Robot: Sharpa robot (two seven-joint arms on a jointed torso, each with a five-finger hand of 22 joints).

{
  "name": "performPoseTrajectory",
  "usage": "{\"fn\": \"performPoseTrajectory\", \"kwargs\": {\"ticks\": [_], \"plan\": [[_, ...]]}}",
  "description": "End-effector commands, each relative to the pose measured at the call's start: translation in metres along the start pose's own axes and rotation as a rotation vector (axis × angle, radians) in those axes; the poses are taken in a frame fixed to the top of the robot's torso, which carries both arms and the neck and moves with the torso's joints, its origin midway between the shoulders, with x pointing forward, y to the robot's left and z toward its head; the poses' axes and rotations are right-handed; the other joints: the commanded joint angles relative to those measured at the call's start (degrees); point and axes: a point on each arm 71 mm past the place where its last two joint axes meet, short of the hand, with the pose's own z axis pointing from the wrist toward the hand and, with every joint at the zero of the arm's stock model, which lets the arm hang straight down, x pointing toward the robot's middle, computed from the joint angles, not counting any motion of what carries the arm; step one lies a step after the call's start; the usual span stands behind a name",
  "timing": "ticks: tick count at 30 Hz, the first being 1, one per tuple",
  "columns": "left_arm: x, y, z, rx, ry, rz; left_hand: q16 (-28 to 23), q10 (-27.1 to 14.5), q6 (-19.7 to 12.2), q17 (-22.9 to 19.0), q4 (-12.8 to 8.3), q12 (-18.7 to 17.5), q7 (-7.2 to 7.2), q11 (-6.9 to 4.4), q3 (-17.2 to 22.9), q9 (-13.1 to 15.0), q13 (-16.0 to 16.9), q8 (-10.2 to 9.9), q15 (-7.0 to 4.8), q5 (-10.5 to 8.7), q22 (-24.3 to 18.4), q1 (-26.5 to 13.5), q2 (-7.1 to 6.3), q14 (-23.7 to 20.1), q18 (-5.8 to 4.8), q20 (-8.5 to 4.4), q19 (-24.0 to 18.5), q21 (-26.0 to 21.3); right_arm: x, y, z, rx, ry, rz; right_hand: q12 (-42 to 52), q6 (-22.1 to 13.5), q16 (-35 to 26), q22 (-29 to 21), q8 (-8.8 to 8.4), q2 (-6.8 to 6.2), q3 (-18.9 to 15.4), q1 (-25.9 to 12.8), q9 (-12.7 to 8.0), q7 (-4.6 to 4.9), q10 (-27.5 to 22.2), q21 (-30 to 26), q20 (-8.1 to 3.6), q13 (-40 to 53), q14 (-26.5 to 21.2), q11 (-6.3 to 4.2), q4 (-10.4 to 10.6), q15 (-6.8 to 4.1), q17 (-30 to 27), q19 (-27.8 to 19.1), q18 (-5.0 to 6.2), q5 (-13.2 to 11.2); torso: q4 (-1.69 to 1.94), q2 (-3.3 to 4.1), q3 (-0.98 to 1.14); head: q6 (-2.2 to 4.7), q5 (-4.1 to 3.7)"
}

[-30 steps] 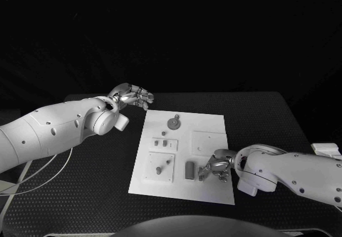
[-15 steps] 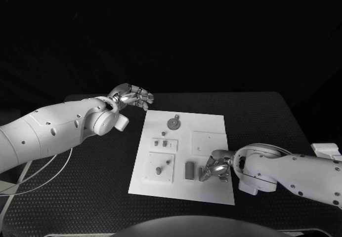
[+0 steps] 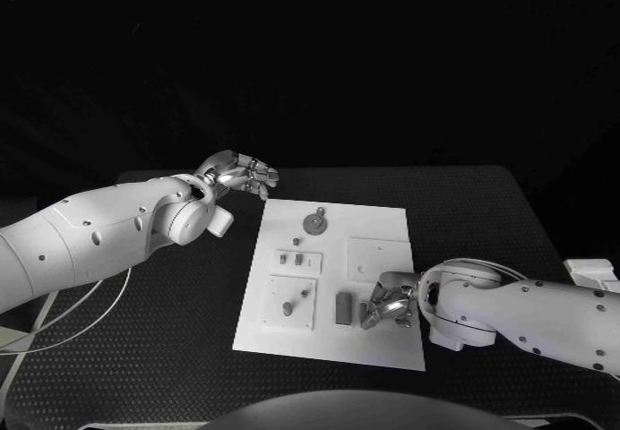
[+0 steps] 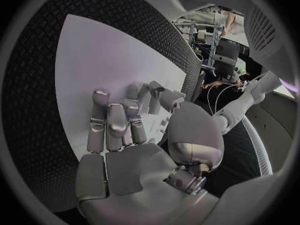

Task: Assemble the parts on the task board

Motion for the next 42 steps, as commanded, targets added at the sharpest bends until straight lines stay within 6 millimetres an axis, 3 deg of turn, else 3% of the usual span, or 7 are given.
{"fn": "performPoseTrajectory", "kwargs": {"ticks": [1,10,14,20,33,38,42], "plan": [[0.002,-0.001,0.000,0.008,0.014,-0.008,-0.3,-0.3,-0.6,0.1,0.4,0.2,-0.01,-0.01,0.0,-0.1,-0.1,0.4,0.13,-0.01,0.1,-0.4,0.01,0.4,0.67,0.06,0.4,-0.3,0.001,0.001,0.001,0.003,-0.002,-0.034,0.2,0.5,0.2,0.7,0.35,0.23,-0.4,0.4,0.1,-0.02,0.2,0.2,-0.04,-0.1,0.5,-0.11,0.2,0.02,0.1,0.4,0.82,0.2,0.02,0.01,0.01,-0.11,0.05],[0.002,-0.001,0.000,0.008,0.015,-0.008,-0.3,-0.3,-0.6,0.1,0.5,0.2,-0.01,-0.01,0.0,-0.1,-0.1,0.4,0.13,-0.01,0.1,-0.5,0.03,0.4,0.67,0.07,0.4,-0.3,0.001,-0.001,0.005,0.024,-0.033,-0.083,0.4,1.1,0.3,0.7,0.72,2.65,-0.9,1.3,0.2,-0.35,1.2,0.4,-0.34,0.1,1.4,-0.45,-1.1,-0.28,0.8,0.7,0.82,0.2,0.00,-0.01,-0.02,-0.33,0.00],[0.002,-0.001,0.000,0.007,0.016,-0.008,-0.3,-0.3,-0.6,0.1,0.5,0.2,-0.01,-0.01,0.0,-0.1,-0.1,0.4,0.13,-0.01,0.1,-0.5,0.04,0.4,0.67,0.07,0.4,-0.4,0.000,-0.001,0.006,0.025,-0.049,-0.092,0.7,1.4,0.4,0.8,0.90,5.04,-1.1,2.0,0.3,-0.50,2.0,0.4,-0.46,0.6,1.8,-0.60,-2.7,-0.39,1.1,0.8,0.82,0.2,0.00,-0.01,-0.02,-0.38,0.05],[0.003,-0.002,0.001,0.007,0.018,-0.009,-0.3,-0.3,-0.6,0.1,0.5,0.2,-0.01,0.00,0.0,-0.1,-0.1,0.4,0.13,-0.02,0.1,-0.5,0.05,0.4,0.67,0.07,0.4,-0.4,0.000,-0.001,0.006,0.028,-0.049,-0.096,0.8,1.7,0.4,0.7,1.01,6.92,-1.4,1.7,0.3,-0.63,2.6,0.4,-0.42,1.1,2.0,-0.71,-3.8,-0.48,1.3,1.0,0.82,0.2,0.00,-0.03,-0.02,-0.31,0.05],[0.003,-0.002,0.000,0.009,0.017,-0.009,-0.3,-0.3,-0.6,0.2,0.5,0.2,-0.02,0.00,0.0,-0.1,-0.1,0.4,0.13,-0.02,0.1,-0.5,0.05,0.4,0.67,0.07,0.4,-0.4,0.000,-0.009,0.003,0.028,-0.030,-0.036,0.5,1.8,0.2,0.6,0.91,5.21,-1.9,0.5,0.1,-0.60,2.6,0.3,-0.37,0.9,2.0,-0.70,-3.9,-0.49,1.2,1.0,0.82,0.2,-0.05,0.00,0.03,0.26,0.00],[0.002,-0.002,0.000,0.011,0.015,-0.013,-0.3,-0.3,-0.6,0.2,0.5,0.2,-0.01,0.00,-0.1,-0.1,-0.1,0.4,0.14,-0.03,0.1,-0.5,0.02,0.4,0.66,0.08,0.4,-0.4,-0.008,-0.010,-0.002,-0.017,-0.029,0.012,-0.3,1.1,-0.1,0.6,0.46,3.66,-1.5,0.4,-0.1,-0.37,1.7,0.1,-0.38,-0.2,1.7,-0.49,-3.5,-0.38,0.4,1.0,0.82,0.2,-0.04,-0.05,0.00,0.78,-0.17],[0.002,-0.002,0.001,0.013,0.012,-0.024,-0.4,-0.3,-0.6,0.2,0.5,0.2,0.00,0.01,-0.1,-0.1,-0.1,0.4,0.14,-0.03,0.1,-0.6,0.00,0.4,0.66,0.08,0.4,-0.4,-0.031,-0.009,-0.007,-0.083,-0.072,0.062,-0.5,0.1,-0.3,0.5,-0.05,1.80,-0.8,0.5,-0.3,0.02,1.5,-0.1,-0.32,-0.2,1.4,-0.12,-2.3,-0.07,-0.1,1.0,0.82,0.2,-0.10,-0.06,-0.06,1.50,-0.47]]}}
